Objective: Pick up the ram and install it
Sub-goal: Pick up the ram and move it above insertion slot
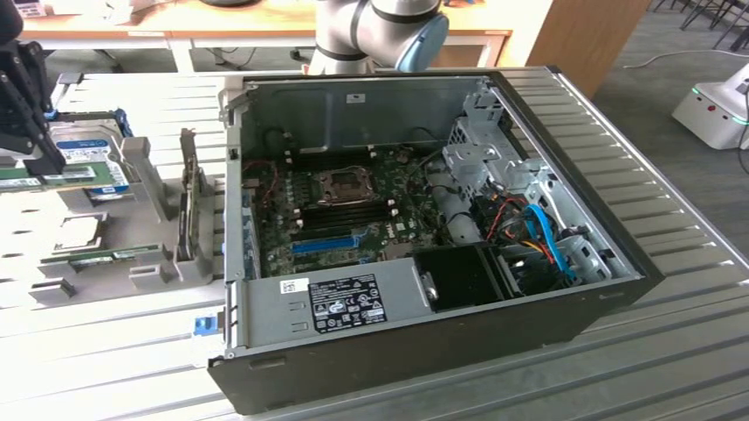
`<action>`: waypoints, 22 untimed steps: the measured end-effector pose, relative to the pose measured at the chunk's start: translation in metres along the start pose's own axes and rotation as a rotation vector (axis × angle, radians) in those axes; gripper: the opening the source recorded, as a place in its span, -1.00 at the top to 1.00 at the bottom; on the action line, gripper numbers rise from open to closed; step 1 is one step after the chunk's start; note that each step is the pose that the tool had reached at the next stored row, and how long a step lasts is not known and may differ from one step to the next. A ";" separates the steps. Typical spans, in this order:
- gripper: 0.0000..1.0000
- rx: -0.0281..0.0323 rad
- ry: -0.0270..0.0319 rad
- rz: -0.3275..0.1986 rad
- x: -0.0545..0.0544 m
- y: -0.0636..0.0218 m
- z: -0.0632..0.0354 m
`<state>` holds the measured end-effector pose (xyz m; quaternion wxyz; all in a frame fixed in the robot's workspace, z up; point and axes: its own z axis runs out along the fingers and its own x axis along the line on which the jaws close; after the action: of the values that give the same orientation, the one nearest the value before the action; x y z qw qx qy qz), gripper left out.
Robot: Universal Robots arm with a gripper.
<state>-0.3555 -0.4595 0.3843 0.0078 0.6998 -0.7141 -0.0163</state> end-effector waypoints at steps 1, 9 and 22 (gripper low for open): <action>0.76 0.0000 0.0000 0.000 0.000 -0.0026 -0.0001; 0.76 -0.0004 0.0000 0.000 0.000 -0.0229 -0.0008; 0.76 -0.0026 0.0001 0.000 -0.001 -0.0534 -0.0019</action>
<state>-0.3021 -0.4595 0.3844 0.0087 0.6998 -0.7141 -0.0172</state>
